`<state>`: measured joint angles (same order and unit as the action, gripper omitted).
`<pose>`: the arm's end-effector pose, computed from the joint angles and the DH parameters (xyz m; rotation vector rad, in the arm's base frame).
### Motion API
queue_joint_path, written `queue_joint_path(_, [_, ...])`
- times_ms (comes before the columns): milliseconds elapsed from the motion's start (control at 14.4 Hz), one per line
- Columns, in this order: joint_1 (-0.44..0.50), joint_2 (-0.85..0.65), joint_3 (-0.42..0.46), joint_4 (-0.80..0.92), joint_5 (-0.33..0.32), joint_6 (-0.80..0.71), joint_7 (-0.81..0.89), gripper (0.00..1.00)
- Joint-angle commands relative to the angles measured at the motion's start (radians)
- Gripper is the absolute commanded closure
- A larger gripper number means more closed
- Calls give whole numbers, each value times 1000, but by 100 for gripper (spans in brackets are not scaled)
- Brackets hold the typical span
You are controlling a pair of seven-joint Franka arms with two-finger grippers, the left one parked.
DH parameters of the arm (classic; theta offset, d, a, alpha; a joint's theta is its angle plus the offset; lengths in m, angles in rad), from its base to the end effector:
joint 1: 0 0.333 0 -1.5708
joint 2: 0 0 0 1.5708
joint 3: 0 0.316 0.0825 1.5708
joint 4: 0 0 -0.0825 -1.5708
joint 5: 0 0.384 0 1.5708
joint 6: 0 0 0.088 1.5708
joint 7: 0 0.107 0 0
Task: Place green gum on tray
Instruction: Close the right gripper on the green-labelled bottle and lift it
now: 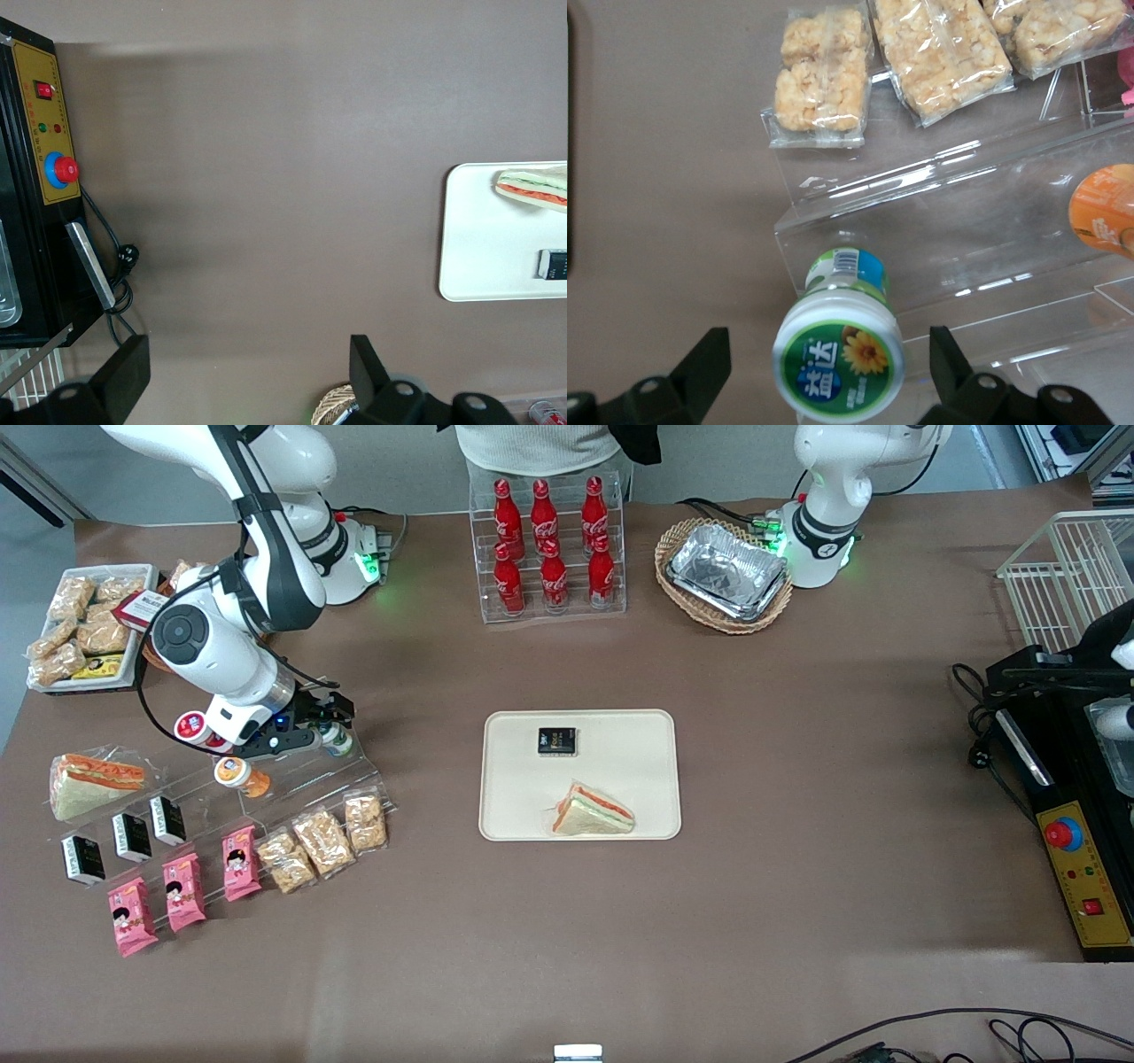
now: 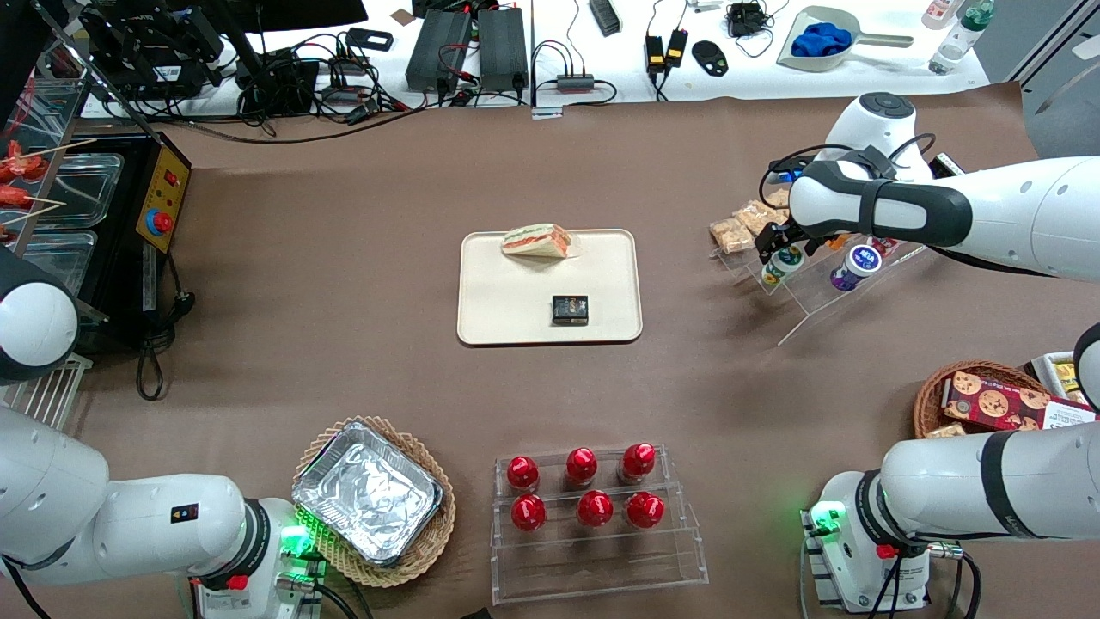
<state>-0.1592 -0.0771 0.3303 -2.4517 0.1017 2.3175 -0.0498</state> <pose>0.4586 0.0804 0.3214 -3.0878 -0.2287 0.0976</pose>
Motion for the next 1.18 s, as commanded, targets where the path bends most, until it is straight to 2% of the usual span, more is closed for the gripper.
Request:
queue_joint_path(0, [10,-6,-4,-36,29,57,-18,2])
queue_joint_path(69, [9,-6,-4,-38,29,57,-18,8])
queue_joint_path(139, [10,-4,-4,-36,29,60,-18,18])
queue_joint_path(556, [10,10,-4,-33,29,85,-18,84])
queue_joint_path(694, [9,-4,-2,-24,29,77,-21,92])
queue_joint_path(833, [7,-41,-5,3,27,50,-25,92])
queue_joint_path(903, [0,-58,-8,49,26,-10,-28,92])
queue_joint_path(1111, [-13,-53,-33,289,26,-324,-31,92])
